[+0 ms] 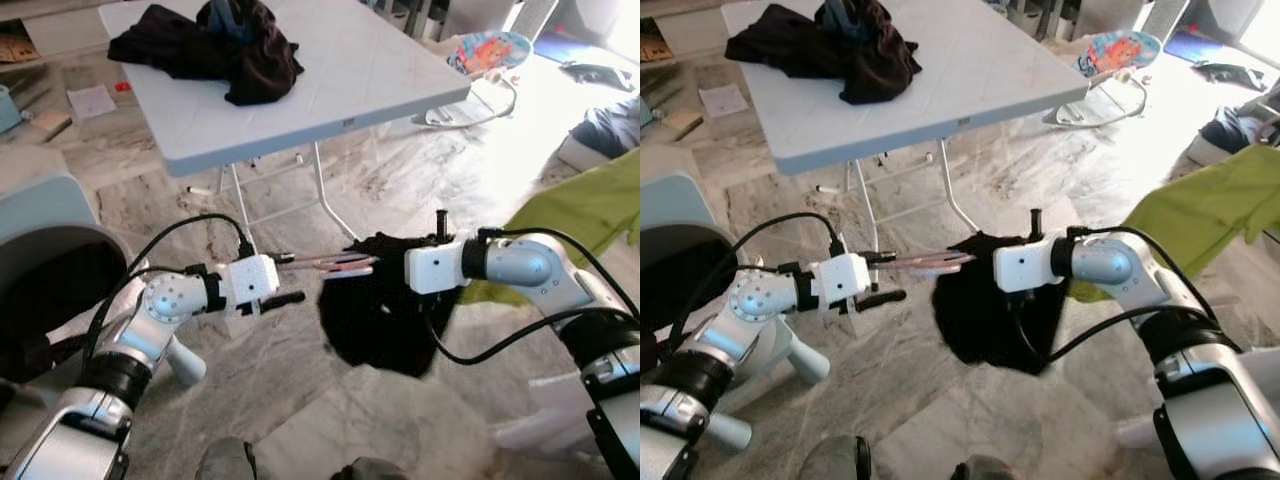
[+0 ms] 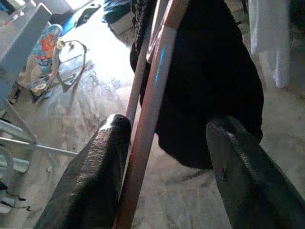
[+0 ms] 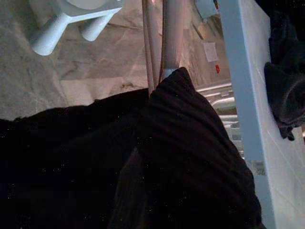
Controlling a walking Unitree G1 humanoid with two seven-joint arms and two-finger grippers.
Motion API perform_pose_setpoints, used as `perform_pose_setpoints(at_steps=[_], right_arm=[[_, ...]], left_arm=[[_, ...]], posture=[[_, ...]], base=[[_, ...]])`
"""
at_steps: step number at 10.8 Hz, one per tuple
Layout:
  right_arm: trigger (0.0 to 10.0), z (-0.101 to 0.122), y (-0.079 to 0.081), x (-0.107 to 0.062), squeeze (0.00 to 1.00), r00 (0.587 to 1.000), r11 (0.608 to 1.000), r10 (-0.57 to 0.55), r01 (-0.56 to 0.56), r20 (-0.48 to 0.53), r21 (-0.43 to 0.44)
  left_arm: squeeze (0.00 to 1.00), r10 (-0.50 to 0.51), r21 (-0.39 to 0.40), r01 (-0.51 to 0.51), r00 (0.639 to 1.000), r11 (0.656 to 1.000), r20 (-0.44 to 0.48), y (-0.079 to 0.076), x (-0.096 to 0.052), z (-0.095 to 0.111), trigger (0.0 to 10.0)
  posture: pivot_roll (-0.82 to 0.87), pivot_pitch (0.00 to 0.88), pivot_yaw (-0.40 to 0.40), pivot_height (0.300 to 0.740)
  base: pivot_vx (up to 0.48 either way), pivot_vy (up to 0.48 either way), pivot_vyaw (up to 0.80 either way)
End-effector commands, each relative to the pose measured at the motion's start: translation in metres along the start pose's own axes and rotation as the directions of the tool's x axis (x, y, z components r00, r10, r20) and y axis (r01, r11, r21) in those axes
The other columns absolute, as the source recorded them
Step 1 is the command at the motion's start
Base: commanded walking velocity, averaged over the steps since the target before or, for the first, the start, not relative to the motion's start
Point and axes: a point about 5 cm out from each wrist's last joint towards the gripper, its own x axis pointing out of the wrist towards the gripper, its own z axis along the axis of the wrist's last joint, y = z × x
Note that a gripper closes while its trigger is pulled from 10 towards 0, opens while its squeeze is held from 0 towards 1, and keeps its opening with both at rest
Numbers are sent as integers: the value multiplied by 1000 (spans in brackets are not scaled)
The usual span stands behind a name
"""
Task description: Hang hanger
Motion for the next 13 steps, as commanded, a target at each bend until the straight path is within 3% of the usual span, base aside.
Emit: perform_pose_setpoints(at_steps=[1,4,7,8,9,13], right_arm=[[10000,0,-11,-5,0,1000,999,-25,25,-1,-40],[10000,-1,-5,-5,0,1000,999,16,-17,-4,-39],[10000,-3,-4,-4,0,1000,999,26,-26,-12,-44],[10000,-2,-6,-3,0,1000,999,12,-12,-6,-42],[10000,0,-7,-1,0,1000,999,5,-5,6,-43],[10000,-1,-9,-2,0,1000,999,-10,10,9,-51]], left_arm=[[0,8,19,-8,1000,1000,5,5,1,3,0],[0,33,50,-34,999,998,12,12,2,5,353],[0,22,69,-23,1000,997,14,13,4,7,10000],[0,11,56,-12,1000,998,21,10,6,7,3255],[0,-1,44,0,1000,999,23,6,7,5,0],[0,-10,29,9,1000,1000,28,5,11,4,0]], posture=[[-84,28,-86,740],[-86,27,-89,740],[-86,28,-91,740],[-86,28,-91,740],[-86,28,-92,740],[-87,30,-94,740]], base=[[0,0,0],[0,0,0],[0,0,0],[0,0,0],[0,0,0],[0,0,0]])
